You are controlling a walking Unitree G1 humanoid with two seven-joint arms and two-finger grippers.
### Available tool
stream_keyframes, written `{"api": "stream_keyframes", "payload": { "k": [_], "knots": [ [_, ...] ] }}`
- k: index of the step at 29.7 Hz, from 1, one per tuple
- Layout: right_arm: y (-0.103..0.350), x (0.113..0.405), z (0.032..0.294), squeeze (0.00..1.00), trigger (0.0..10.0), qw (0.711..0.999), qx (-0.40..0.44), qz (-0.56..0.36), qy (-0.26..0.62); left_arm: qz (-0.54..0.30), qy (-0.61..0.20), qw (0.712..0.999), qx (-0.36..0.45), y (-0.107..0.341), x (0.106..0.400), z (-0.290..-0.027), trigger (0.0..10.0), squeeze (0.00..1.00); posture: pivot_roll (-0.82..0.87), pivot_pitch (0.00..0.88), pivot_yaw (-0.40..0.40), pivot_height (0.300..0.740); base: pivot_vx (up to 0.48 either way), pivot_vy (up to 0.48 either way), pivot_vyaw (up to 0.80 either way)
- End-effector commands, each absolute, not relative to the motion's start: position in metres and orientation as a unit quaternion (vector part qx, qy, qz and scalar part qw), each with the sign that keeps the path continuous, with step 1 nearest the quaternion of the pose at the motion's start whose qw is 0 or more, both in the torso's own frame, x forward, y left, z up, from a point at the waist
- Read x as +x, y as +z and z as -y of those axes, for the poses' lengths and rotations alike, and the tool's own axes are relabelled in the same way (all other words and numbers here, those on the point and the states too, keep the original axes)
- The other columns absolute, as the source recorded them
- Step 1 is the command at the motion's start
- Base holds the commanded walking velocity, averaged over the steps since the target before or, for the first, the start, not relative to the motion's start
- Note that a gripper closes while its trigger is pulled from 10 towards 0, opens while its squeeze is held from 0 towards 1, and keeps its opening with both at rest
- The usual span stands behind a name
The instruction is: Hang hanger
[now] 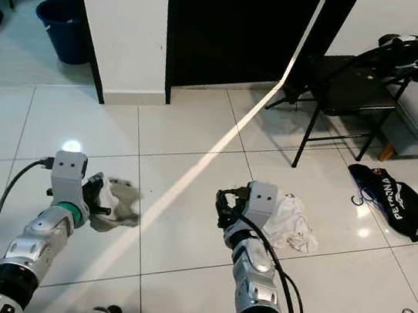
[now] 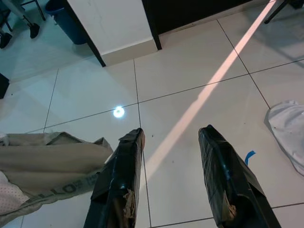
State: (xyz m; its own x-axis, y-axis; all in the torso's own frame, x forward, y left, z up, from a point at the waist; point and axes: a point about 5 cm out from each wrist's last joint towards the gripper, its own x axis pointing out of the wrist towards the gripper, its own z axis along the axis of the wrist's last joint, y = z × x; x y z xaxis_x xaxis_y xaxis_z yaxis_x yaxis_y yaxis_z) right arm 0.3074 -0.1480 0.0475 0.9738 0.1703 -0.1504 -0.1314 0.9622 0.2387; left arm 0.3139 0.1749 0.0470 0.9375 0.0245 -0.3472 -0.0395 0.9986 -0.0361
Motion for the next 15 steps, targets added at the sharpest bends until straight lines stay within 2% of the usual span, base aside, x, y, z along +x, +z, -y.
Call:
{"api": "stream_keyframes", "payload": {
  "k": [1, 15],
  "knots": [
    [0.04, 0.302, 0.149, 0.0, 10.0, 0.986, 0.119, -0.097, 0.07, -0.184, 0.02, 0.983, -0.018, 0.041, 0.308, -0.175, 10.0, 0.0, 0.03, 0.102, 0.016, 0.74, 0.0, 0.0, 0.0],
    [0.024, 0.285, 0.157, 0.0, 10.0, 0.985, 0.127, -0.108, 0.041, -0.185, -0.003, 0.983, 0.01, 0.033, 0.301, -0.164, 10.0, 0.0, 0.04, 0.096, 0.062, 0.74, 0.0, 0.0, 0.0]
  ]
}}
